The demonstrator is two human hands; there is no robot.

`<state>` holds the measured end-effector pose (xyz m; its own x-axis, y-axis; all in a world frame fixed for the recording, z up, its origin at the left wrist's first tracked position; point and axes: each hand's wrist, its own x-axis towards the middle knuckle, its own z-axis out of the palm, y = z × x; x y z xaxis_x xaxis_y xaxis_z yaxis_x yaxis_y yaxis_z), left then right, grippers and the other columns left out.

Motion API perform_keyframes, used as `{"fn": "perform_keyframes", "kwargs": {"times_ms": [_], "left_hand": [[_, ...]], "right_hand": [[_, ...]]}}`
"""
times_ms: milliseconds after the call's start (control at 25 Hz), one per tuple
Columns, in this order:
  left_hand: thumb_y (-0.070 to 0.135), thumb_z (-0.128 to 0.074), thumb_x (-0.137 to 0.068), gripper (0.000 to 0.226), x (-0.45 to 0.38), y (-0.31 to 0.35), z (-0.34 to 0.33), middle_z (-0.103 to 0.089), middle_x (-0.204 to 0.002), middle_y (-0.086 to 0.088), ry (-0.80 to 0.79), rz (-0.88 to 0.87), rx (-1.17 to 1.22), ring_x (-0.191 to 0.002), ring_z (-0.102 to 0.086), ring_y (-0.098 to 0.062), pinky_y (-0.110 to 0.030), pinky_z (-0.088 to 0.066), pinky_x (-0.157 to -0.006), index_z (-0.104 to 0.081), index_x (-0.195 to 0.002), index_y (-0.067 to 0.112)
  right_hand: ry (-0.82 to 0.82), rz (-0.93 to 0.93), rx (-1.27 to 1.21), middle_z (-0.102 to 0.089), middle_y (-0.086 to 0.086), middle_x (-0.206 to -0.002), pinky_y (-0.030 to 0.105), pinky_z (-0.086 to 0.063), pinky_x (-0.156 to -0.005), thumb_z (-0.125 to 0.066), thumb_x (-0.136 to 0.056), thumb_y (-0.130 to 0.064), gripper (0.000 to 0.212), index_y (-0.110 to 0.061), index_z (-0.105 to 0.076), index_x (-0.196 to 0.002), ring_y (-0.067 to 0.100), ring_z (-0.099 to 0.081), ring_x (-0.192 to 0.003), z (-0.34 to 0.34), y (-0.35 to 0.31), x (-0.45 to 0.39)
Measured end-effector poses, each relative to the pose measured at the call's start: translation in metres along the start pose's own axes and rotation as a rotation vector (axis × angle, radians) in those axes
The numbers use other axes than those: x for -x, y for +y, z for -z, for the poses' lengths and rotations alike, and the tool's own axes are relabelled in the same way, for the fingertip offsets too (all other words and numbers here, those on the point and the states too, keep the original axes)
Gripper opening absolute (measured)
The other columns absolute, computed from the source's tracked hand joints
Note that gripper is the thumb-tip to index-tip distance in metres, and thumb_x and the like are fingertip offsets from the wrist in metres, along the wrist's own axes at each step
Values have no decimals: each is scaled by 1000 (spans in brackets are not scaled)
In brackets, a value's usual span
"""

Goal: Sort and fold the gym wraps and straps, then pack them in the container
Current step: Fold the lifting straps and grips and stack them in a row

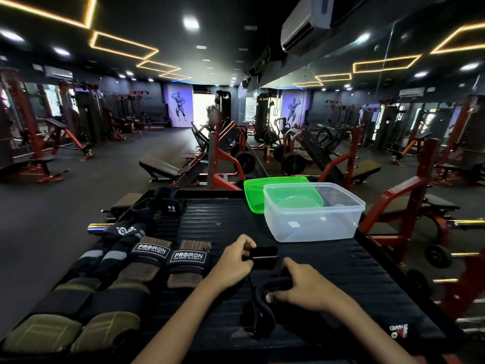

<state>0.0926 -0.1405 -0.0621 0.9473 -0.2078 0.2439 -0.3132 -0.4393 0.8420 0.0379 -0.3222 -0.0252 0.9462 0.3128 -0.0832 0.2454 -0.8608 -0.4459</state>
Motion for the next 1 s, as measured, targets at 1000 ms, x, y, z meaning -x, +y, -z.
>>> {"fn": "perform_keyframes", "kwargs": {"times_ms": [1000], "left_hand": [[20,-49,-91,11,9,12,3,-57,-79,4,-2,205,121,-76,-49,-10,-21,-36,-69,-53,-80,19]], "right_hand": [[138,-253,307,-68,9,-107,27,-41,-75,-67,-78,-44,34,-14,-70,-95,26,-62,-102,13,1,-64]]}}
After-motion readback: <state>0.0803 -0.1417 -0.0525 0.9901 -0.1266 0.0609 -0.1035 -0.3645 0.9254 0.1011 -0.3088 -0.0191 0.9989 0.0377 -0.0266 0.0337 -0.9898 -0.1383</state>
